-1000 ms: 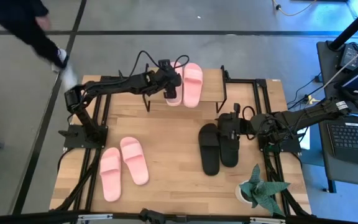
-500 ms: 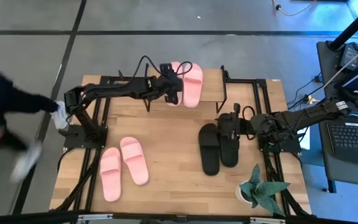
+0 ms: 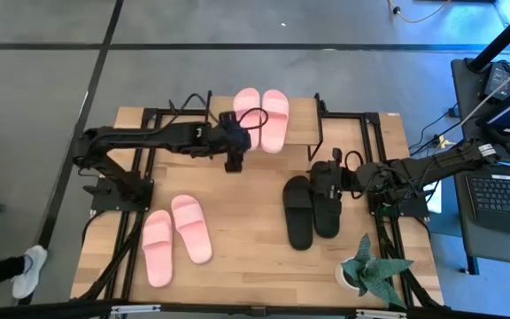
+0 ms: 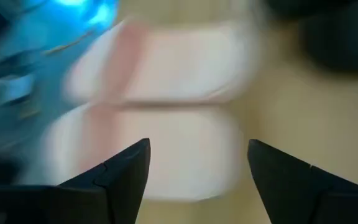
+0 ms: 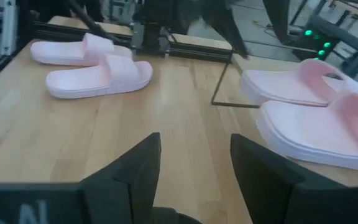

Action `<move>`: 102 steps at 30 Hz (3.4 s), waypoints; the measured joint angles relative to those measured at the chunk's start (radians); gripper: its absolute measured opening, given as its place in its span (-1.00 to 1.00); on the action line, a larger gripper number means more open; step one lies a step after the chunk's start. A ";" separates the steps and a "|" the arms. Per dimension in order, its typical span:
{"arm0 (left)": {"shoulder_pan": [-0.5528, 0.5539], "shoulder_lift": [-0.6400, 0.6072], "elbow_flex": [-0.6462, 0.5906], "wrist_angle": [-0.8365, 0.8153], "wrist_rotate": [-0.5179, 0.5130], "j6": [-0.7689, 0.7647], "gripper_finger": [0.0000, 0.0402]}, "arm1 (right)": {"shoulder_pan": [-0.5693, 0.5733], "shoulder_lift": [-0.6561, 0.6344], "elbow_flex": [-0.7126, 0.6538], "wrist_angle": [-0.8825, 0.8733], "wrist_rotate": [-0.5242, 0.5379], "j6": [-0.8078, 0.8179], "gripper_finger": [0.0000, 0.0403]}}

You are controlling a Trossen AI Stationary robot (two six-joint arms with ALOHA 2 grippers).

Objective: Pick and place slides into the shelf
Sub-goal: Put the black slipper slide under the shelf

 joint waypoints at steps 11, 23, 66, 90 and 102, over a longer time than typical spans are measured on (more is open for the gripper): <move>-0.185 -0.224 -0.268 0.376 0.306 -0.078 0.30 | 0.000 0.000 0.000 -0.030 -0.086 0.005 -0.03; -0.322 -0.407 -0.778 1.013 0.308 -0.188 0.30 | 0.000 0.044 0.072 -0.277 0.081 0.048 -0.03; -0.454 -0.427 -1.099 1.478 0.259 -0.224 0.30 | 0.113 0.673 0.477 -1.056 0.042 0.500 -0.03; -0.479 -0.427 -1.099 1.478 0.260 -0.224 0.30 | 0.064 0.797 0.476 -1.102 0.000 0.493 -0.03; -0.480 -0.427 -1.099 1.478 0.260 -0.223 0.30 | 0.027 0.864 0.475 -1.063 0.028 0.456 -0.03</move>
